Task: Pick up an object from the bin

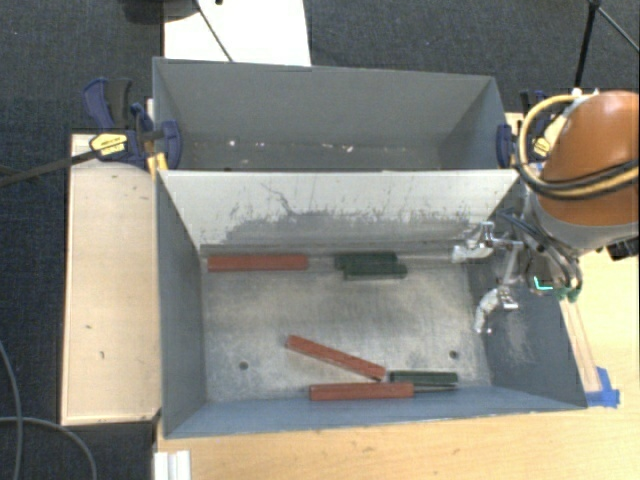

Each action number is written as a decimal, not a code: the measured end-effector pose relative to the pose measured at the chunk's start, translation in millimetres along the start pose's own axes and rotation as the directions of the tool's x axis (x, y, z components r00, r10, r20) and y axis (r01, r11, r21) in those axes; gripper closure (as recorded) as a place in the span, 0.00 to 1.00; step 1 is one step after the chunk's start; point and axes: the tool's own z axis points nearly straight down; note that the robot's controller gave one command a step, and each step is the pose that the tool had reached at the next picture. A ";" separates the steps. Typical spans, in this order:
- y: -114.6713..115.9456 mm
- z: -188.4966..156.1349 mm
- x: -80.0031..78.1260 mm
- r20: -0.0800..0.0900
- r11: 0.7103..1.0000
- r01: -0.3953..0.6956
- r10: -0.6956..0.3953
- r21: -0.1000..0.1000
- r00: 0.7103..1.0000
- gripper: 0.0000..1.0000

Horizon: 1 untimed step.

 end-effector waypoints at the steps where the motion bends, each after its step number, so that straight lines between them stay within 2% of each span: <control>1: 0.3 -4.4 -1.6 0.008 1.000 0.003 -0.003 0.001 1.000 0.00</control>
Offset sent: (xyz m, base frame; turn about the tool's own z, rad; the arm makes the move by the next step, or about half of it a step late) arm -0.0364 0.0645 -0.1508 -0.3071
